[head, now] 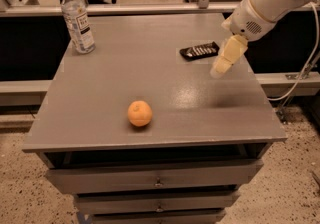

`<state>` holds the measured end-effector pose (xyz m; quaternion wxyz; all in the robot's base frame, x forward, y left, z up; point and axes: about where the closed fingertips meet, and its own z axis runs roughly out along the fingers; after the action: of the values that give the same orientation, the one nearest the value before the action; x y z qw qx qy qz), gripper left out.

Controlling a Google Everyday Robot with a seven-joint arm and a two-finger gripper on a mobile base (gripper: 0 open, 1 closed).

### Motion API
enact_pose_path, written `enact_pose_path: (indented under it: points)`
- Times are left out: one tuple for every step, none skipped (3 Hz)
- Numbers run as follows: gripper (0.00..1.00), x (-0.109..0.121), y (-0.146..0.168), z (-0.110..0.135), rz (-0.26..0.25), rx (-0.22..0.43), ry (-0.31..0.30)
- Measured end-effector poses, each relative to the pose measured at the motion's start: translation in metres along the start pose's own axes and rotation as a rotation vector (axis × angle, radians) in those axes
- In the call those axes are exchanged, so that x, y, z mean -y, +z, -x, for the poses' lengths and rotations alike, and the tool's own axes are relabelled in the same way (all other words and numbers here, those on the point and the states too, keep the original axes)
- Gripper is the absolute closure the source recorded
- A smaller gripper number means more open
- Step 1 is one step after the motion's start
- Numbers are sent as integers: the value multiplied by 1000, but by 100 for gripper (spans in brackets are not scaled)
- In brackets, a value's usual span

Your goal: Move rxbar chocolate near blue plastic bottle

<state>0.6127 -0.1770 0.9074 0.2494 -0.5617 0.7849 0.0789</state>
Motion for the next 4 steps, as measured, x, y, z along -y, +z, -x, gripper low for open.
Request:
enact_pose_path:
  points:
    - [0,32,37,0,22,47,64]
    - [0,59,62,-3,21,79,128]
    - [0,78,78,-5,16,94,161]
    - [18,88,89,-6,14,96,174]
